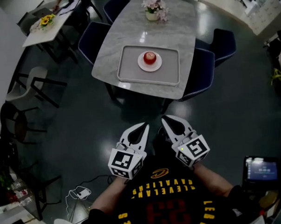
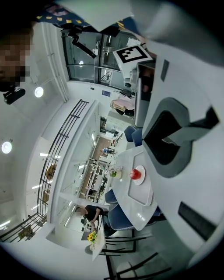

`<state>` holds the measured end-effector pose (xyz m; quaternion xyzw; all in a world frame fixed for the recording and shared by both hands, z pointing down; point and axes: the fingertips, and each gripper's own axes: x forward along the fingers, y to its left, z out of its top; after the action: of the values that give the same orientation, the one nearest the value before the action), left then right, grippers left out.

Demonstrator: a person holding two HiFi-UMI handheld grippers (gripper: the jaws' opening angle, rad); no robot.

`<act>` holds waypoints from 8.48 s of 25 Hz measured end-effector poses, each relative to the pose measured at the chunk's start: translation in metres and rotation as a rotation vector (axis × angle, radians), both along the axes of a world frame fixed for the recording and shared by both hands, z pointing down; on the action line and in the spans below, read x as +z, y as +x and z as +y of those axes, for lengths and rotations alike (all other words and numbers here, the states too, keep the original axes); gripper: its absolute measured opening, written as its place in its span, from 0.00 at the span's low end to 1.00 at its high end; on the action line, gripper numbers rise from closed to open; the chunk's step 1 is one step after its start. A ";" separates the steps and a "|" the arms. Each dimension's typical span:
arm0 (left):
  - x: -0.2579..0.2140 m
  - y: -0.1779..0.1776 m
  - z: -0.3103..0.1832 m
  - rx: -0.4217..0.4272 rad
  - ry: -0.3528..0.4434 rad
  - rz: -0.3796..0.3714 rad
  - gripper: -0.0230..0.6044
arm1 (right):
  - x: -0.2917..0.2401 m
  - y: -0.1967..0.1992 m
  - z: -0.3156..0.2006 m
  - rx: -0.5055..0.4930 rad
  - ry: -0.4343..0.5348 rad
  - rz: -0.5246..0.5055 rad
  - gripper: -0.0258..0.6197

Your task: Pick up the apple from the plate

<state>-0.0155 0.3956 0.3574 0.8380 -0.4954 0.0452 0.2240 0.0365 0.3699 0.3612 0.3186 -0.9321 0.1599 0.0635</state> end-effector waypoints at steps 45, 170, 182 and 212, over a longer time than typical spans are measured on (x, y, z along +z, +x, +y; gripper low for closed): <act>0.017 -0.034 -0.280 0.170 -0.052 0.035 0.04 | 0.024 -0.013 -0.271 0.228 -0.105 0.020 0.05; 0.235 -0.075 -0.430 -0.015 -0.969 0.415 0.09 | 0.230 0.017 -0.422 0.318 -0.982 -0.131 0.10; 0.218 -0.076 -0.473 0.019 -0.928 0.419 0.09 | 0.212 0.015 -0.472 0.311 -0.924 -0.160 0.09; 0.201 -0.078 -0.559 0.066 -0.911 0.435 0.09 | 0.190 0.013 -0.558 0.322 -0.889 -0.174 0.09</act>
<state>-0.0935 -0.1638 0.5588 0.6604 -0.3405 0.0884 0.6635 0.0492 -0.1881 0.5508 0.3863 -0.7140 0.5770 0.0899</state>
